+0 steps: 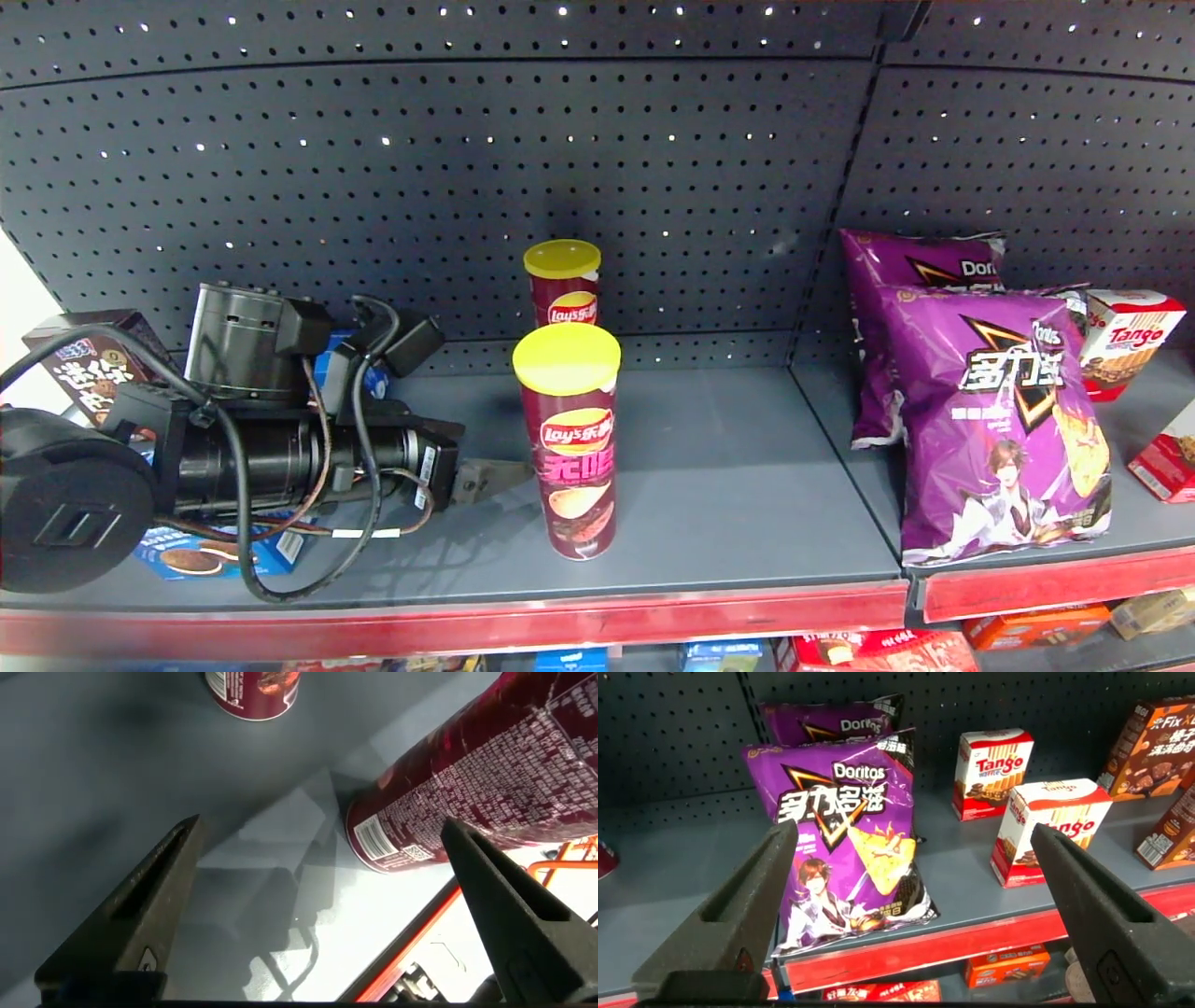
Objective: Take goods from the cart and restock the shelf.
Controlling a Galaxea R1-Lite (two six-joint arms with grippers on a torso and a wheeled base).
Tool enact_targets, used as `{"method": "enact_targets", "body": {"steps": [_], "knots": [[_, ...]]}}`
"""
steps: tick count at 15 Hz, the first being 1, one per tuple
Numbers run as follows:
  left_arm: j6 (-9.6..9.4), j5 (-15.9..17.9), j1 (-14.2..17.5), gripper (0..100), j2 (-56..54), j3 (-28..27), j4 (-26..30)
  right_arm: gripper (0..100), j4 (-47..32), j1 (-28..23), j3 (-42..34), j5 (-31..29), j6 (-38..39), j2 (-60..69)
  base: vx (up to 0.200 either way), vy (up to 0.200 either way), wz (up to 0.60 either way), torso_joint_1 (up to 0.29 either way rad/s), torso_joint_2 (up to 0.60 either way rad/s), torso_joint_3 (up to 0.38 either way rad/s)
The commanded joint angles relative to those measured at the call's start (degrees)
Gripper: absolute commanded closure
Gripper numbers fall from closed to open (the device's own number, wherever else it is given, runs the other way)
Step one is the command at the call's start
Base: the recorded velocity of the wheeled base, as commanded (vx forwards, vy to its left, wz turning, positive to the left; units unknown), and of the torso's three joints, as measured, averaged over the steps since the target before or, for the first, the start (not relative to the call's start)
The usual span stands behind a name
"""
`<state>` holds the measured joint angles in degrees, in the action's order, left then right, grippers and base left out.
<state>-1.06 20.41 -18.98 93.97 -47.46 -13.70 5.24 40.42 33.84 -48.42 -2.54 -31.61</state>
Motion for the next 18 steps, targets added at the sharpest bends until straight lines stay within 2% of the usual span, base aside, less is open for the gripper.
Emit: {"method": "enact_targets", "body": {"steps": [1,4,7,9,15,16,17,18], "knots": [[0.01,-0.02,0.00,0,-0.19,0.00,-0.01,0,0.03,0.01,0.08,-0.01,-0.01,-0.12,0.000,0.000,0.00,0.000,0.00,0.000],[0.01,-0.02,0.17,0,-0.36,0.17,-0.01,0,-0.06,0.09,-0.09,-0.01,-0.10,0.32,0.000,0.000,0.00,0.000,0.00,0.000],[0.18,-0.02,2.98,0,-3.26,0.35,-0.10,0,-0.06,0.09,-0.35,-0.01,-0.10,0.67,0.000,0.000,0.00,0.000,0.00,0.000],[-0.08,0.07,4.48,0,-7.57,0.08,-0.18,0,-0.06,0.09,-1.50,-0.01,-0.19,1.55,0.000,0.000,0.00,0.000,0.00,0.000],[0.09,-0.02,5.01,0,-21.63,0.08,-0.01,0,-0.06,0.09,-3.08,-0.09,-0.28,2.34,0.000,0.000,0.00,0.000,0.00,0.000],[0.27,-0.02,6.15,0,-24.09,0.00,0.17,0,-0.14,0.01,-3.26,-0.09,-0.28,2.78,0.000,0.000,0.00,0.000,0.00,0.000],[0.18,0.16,9.66,0,-28.05,-0.88,0.08,0,-1.02,0.01,-3.69,-0.09,-0.28,3.40,0.000,0.000,0.00,0.000,0.00,0.000],[0.27,0.16,11.25,0,-30.68,-2.46,0.52,0,-2.17,0.01,-3.61,-0.01,-0.28,3.66,0.000,0.000,0.00,0.000,0.00,0.000]]}}
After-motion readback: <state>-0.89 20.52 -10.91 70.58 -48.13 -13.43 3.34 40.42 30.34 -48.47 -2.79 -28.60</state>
